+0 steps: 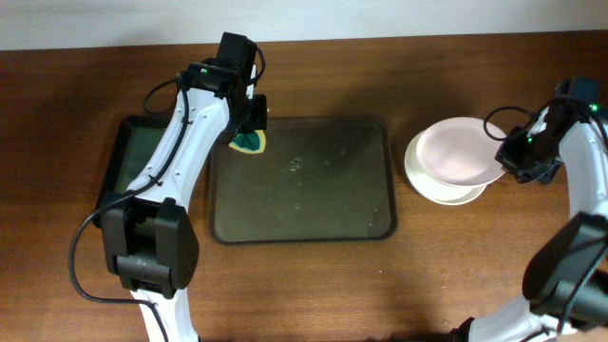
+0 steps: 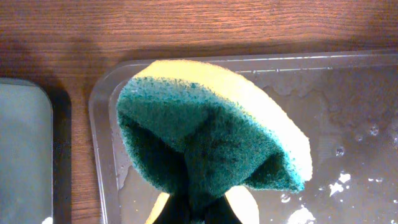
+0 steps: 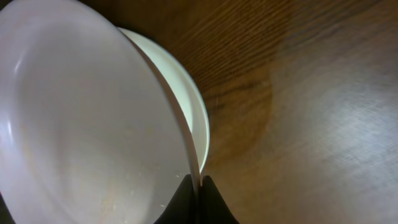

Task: Clean dirty plates on tray and stack at the side
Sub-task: 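Lift the pinkish plate with the right gripper and stack it on the pile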

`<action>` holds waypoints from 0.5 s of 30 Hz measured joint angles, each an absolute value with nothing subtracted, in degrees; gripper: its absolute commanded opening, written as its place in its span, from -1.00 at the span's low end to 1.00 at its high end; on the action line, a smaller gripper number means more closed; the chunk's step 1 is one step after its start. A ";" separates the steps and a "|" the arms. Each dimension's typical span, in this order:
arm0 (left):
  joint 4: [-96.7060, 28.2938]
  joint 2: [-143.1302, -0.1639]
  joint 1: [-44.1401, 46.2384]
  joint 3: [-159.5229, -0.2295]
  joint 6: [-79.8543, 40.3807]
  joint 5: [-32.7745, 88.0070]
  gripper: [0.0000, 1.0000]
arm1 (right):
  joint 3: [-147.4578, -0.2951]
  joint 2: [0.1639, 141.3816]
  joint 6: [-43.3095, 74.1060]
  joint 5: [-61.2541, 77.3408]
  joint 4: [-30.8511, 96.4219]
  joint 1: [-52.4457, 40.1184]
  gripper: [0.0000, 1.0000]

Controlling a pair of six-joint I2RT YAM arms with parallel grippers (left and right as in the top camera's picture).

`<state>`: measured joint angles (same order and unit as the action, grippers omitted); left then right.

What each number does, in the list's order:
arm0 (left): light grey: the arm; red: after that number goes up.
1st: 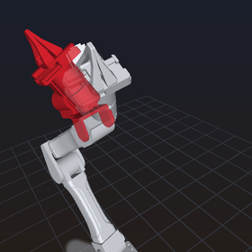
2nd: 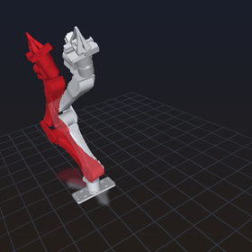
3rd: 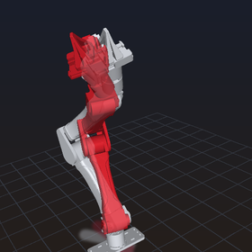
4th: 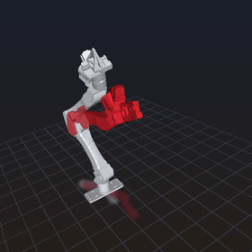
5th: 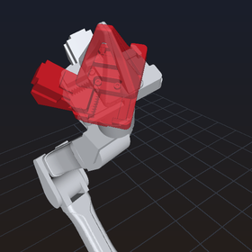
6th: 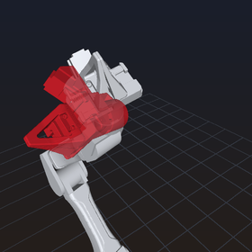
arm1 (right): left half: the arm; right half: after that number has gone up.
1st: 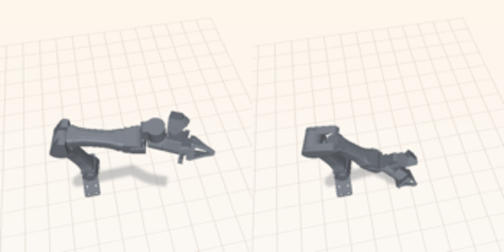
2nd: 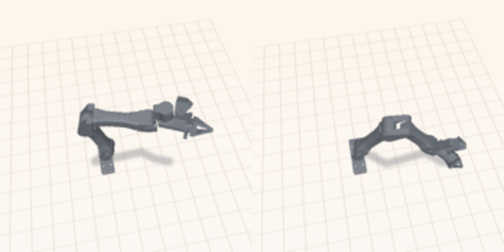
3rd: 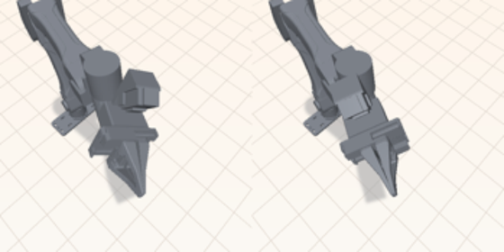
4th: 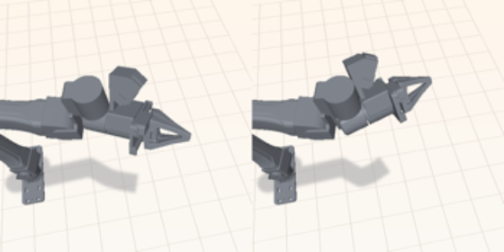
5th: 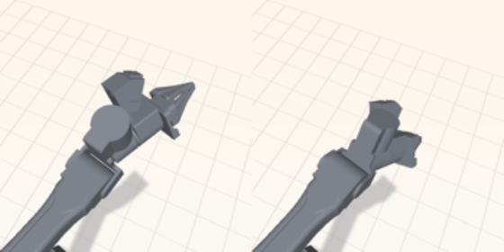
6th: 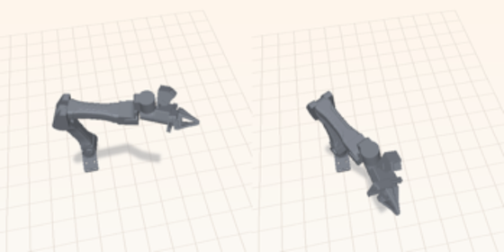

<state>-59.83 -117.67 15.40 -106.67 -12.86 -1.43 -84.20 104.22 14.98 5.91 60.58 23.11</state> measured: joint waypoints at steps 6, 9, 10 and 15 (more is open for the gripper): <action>-59.83 -117.67 15.31 -106.67 -12.86 -1.43 -1.00 | -84.20 113.97 14.94 6.59 56.62 23.09 -0.56; -62.50 -117.67 14.11 -106.96 -12.36 -1.23 -1.00 | -84.23 114.72 13.65 9.26 57.87 22.48 -0.23; -65.58 -117.67 12.67 -108.09 -11.70 -1.21 -1.00 | -84.23 114.72 13.06 10.09 58.81 21.82 -0.17; -74.13 -117.51 2.87 -114.61 -3.99 -1.02 -1.00 | -93.25 114.24 10.35 12.38 67.48 14.72 0.48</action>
